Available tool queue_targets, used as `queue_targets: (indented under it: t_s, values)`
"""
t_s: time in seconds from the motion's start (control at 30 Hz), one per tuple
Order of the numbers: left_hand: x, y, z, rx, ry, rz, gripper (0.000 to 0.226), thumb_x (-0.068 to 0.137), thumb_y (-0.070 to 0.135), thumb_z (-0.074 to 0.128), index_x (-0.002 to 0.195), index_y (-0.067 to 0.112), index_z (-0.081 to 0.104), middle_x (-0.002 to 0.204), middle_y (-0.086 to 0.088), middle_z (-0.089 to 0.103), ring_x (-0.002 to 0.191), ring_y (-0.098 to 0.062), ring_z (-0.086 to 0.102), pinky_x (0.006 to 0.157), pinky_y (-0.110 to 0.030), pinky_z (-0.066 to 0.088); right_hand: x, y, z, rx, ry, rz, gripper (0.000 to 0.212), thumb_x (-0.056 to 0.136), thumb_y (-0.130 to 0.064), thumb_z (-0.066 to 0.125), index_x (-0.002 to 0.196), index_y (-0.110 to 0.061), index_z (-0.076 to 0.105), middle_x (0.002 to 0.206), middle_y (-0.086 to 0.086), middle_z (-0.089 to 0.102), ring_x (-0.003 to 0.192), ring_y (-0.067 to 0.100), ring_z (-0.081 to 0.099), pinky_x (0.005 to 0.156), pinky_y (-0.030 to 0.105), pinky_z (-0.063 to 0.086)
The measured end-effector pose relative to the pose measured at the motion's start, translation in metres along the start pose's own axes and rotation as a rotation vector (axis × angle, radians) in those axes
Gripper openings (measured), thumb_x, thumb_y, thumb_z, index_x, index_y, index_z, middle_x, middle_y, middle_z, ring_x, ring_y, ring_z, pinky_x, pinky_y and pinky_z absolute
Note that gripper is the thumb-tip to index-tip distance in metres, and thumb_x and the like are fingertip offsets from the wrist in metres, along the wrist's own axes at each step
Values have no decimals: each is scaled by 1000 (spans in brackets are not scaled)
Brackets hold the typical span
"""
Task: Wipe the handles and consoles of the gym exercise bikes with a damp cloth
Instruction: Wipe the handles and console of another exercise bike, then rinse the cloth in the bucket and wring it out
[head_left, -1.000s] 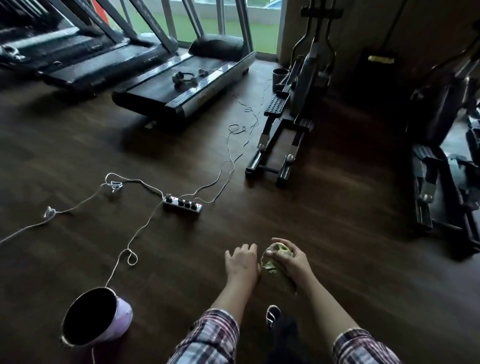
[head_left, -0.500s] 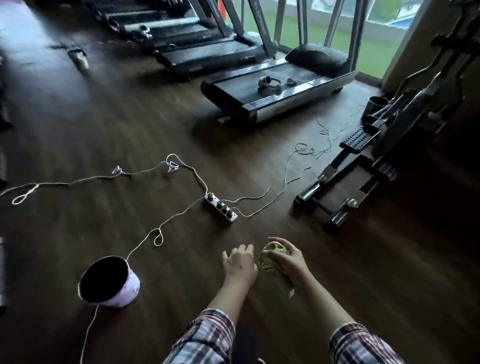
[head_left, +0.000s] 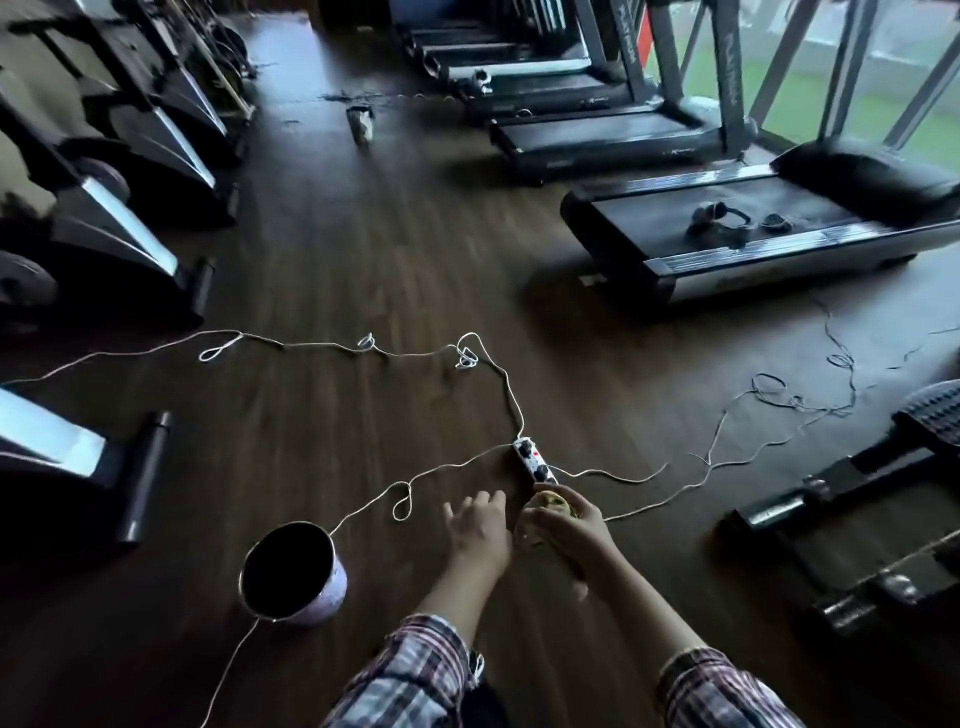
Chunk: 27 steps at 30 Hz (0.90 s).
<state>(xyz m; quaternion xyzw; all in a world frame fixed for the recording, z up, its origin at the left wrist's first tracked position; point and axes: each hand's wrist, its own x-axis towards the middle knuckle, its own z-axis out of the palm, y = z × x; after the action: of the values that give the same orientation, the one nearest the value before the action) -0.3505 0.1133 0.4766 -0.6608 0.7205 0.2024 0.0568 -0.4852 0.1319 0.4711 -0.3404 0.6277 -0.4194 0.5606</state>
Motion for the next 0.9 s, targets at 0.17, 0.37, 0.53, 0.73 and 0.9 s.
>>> queue_targets:
  t_s: [0.17, 0.37, 0.53, 0.73, 0.9]
  values:
    - [69, -43, -40, -21, 84, -104, 41, 96, 14, 41, 136, 22, 44, 135, -1, 52, 129, -22, 46, 111, -45, 28, 75, -42, 56, -46, -133, -7, 43, 64, -10, 82, 105, -7, 69, 90, 9, 71, 79, 14, 64, 76, 26, 55]
    - [115, -99, -66, -76, 132, -265, 52, 97, 11, 16, 142, 22, 38, 141, -1, 46, 130, -21, 44, 113, -44, 24, 146, -78, 121, -145, -299, -12, 33, 78, 1, 73, 108, -13, 69, 90, 5, 70, 83, 16, 65, 85, 38, 56]
    - [155, -140, -87, -174, 146, -450, 44, 100, 11, 29, 141, 22, 40, 140, -2, 49, 127, -23, 48, 111, -42, 29, 204, -104, 178, -196, -455, 40, 30, 73, 0, 77, 96, -18, 70, 86, 7, 69, 76, 18, 64, 76, 36, 59]
    - [195, -185, -105, -317, 347, -638, 46, 94, 27, 23, 121, 18, 59, 124, -5, 62, 115, -27, 59, 97, -36, 38, 271, -134, 247, -287, -689, 56, 35, 58, -13, 75, 92, -20, 71, 88, 11, 70, 83, 28, 64, 85, 51, 54]
    - [210, -205, -111, -365, 442, -884, 52, 97, 37, 28, 119, 5, 62, 123, -17, 63, 114, -30, 59, 83, -24, 46, 308, -151, 300, -393, -870, 78, 28, 78, 5, 72, 93, -19, 70, 86, 16, 66, 76, 30, 62, 63, 37, 54]
